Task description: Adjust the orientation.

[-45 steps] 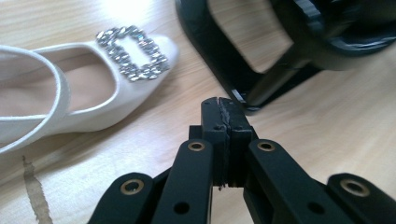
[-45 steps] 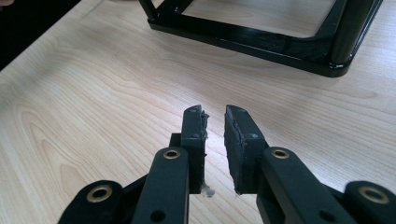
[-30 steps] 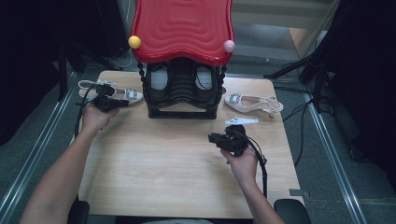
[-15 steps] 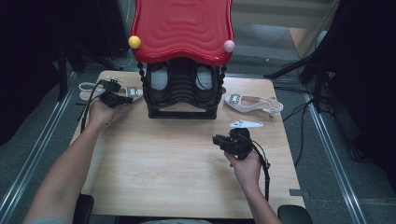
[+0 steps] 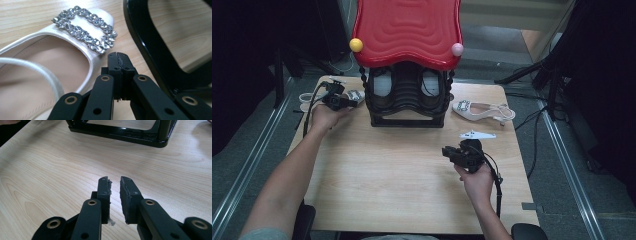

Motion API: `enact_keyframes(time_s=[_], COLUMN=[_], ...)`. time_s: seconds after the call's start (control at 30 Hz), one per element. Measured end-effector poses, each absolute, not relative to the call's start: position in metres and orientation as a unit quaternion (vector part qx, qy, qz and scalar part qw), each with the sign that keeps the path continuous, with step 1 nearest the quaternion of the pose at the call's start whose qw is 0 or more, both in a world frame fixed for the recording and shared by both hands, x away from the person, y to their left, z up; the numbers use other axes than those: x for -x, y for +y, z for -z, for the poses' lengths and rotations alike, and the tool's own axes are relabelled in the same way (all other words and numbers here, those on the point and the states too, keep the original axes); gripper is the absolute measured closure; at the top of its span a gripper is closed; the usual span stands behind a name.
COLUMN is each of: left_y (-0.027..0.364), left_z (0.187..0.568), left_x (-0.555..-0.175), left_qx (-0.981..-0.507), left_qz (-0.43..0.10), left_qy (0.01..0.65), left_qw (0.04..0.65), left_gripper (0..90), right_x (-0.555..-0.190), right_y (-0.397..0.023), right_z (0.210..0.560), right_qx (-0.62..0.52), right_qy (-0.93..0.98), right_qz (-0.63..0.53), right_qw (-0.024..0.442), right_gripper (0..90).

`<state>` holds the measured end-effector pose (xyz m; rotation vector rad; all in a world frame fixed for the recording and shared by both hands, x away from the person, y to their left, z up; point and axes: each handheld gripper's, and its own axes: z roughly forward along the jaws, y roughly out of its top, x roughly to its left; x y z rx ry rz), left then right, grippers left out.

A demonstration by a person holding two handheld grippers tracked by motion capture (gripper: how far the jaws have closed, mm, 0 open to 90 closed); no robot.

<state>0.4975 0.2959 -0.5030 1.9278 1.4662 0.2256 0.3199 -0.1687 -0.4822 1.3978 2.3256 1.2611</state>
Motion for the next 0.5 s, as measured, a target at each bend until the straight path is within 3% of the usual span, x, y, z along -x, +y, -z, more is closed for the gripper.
enact_keyframes(time_s=[0.5], left_y=[0.332], left_z=[0.451], left_x=[-0.452], left_qx=[-0.741], left_qz=[-0.116], left_qy=[0.557], left_qw=[0.358], left_gripper=[90.0], right_x=[-0.323], right_y=[-0.161], right_z=[0.483], right_qx=[-0.456], right_qy=[0.784], right_qz=[-0.417], right_qw=[0.067], right_gripper=[79.9])
